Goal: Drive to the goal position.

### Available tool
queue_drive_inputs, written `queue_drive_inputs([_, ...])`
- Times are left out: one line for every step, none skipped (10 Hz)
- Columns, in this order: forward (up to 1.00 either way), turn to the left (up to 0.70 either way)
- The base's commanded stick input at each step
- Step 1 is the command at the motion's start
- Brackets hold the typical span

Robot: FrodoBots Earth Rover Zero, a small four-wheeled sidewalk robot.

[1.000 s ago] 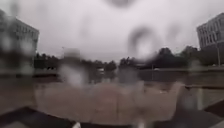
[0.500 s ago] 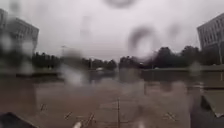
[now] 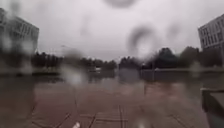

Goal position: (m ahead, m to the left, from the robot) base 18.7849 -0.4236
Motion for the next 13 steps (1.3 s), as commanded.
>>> queue_drive_inputs([0.70,0.01])
queue_drive_inputs([0.70,0.00])
queue_drive_inputs([0.69,-0.04])
queue_drive_inputs([0.69,-0.10])
queue_drive_inputs([0.67,-0.10])
queue_drive_inputs([0.66,-0.10])
queue_drive_inputs([0.66,-0.10])
queue_drive_inputs([0.66,-0.10])
queue_drive_inputs([0.66,-0.10])
queue_drive_inputs([0.66,-0.09])
queue_drive_inputs([0.65,-0.09])
queue_drive_inputs([0.65,-0.09])
queue_drive_inputs([0.65,-0.09])
